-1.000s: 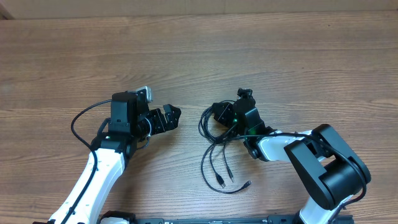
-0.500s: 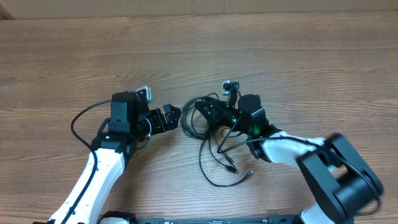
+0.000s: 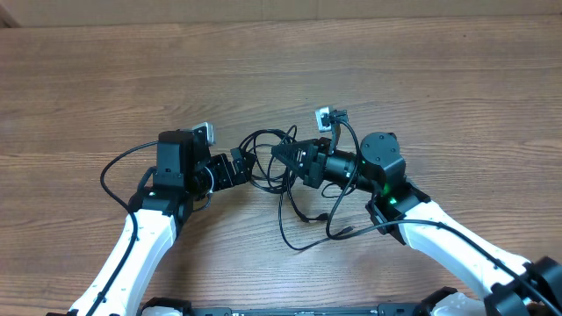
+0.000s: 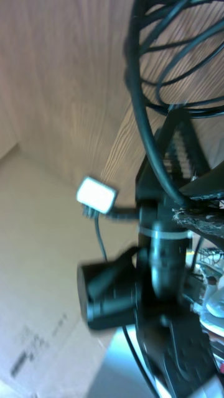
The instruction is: Untangle cables
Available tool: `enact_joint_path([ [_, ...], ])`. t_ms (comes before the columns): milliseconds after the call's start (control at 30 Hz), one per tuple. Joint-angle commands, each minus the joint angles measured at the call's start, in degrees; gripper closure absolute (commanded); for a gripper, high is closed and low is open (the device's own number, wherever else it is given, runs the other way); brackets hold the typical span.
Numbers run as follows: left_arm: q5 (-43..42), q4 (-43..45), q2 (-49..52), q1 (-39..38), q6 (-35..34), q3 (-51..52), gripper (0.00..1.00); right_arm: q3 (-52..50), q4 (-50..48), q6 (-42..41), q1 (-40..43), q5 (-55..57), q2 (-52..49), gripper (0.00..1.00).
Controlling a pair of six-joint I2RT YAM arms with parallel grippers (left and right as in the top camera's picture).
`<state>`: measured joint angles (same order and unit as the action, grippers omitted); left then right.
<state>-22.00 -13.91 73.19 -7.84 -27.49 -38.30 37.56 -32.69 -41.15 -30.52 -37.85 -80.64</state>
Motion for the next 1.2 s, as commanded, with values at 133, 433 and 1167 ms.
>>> enact_joint_path([
  [133,-0.28,3.30,4.07,-4.09,-2.99,-0.37,0.03,0.83,-0.33,0.72,-0.39,-4.24,6.45,0.96],
  [433,28.24,-5.90,8.48,-2.67,-3.21,-1.92,0.96,0.83,15.26,6.97,8.11,-0.52,11.41,0.96],
  [1167,-6.78,-16.83,-0.66,8.74,27.74,-12.96,0.96,0.83,40.79,14.62,21.86,1.31,18.16,0.38],
])
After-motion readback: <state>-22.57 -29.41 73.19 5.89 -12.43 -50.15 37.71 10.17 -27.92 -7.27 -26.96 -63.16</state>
